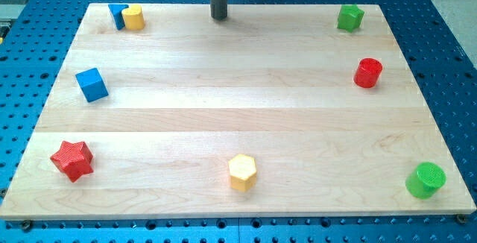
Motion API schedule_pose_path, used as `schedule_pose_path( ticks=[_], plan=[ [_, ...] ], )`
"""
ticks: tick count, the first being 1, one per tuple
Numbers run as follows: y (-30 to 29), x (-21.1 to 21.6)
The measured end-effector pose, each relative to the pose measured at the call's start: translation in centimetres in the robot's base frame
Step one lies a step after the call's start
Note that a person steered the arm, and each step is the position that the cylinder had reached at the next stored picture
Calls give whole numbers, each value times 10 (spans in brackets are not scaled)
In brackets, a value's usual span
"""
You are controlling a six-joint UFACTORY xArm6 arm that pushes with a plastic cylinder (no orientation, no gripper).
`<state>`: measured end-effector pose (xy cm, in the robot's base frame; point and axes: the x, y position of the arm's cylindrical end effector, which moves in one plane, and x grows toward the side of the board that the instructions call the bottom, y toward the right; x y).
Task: Move the arm to the bottom left of the green star
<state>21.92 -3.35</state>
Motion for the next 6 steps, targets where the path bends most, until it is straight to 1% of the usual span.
schedule_pose_path(
  ticks=[3, 4, 5, 6],
  plan=[
    [8, 0],
    [93, 1],
    [125, 12],
    [124, 73]
  ],
)
